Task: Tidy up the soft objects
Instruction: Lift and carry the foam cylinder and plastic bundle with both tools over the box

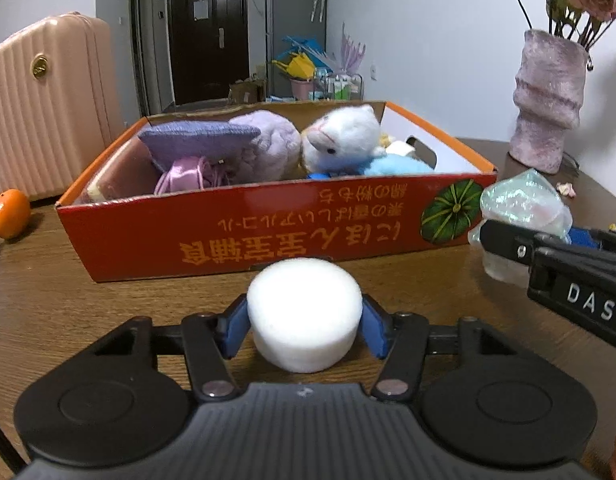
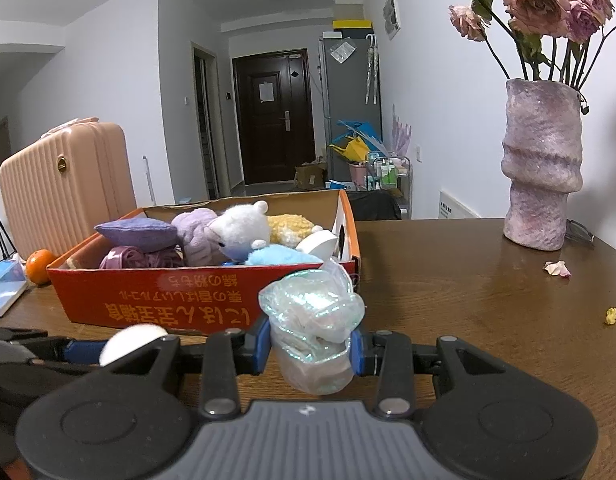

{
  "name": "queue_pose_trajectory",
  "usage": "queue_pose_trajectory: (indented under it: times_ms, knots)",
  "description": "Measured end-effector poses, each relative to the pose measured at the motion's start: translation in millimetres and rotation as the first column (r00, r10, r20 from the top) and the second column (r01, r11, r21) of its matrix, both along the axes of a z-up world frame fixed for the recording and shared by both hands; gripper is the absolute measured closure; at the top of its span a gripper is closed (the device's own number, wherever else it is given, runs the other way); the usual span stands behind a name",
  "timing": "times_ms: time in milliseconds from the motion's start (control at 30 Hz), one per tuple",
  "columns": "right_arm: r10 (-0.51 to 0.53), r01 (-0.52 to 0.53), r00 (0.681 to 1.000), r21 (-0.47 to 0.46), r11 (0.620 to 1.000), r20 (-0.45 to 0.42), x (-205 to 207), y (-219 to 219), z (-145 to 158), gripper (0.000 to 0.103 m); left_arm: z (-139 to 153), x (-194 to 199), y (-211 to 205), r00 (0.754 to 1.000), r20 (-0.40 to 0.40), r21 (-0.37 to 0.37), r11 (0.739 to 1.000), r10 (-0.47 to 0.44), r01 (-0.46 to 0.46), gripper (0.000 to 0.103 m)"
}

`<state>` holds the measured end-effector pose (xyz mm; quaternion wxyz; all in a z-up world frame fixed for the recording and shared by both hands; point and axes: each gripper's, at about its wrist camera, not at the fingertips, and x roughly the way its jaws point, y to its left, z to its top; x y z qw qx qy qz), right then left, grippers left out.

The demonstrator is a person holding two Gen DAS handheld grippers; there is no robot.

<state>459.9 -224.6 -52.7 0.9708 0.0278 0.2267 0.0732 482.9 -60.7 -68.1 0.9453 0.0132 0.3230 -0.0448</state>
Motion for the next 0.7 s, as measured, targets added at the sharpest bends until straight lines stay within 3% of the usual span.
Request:
queue_pose_trajectory:
  times_ms: [400, 700]
  knots:
    - [0.007, -0.008, 0.999, 0.014, 1.0, 0.046, -4.8, -0.9, 5.9, 0.066, 16.8, -9.9, 5.3, 0.998, 0.069, -0.034, 0.999, 0.004, -0.002, 0.045]
    - [0.007, -0.011, 0.993, 0.026, 1.0, 0.119, -2.4, -0.4, 14.2, 0.066, 41.3, -18.1, 8.4, 0.985, 0.173, -0.073, 0.997, 0.006, 0.007, 0.045]
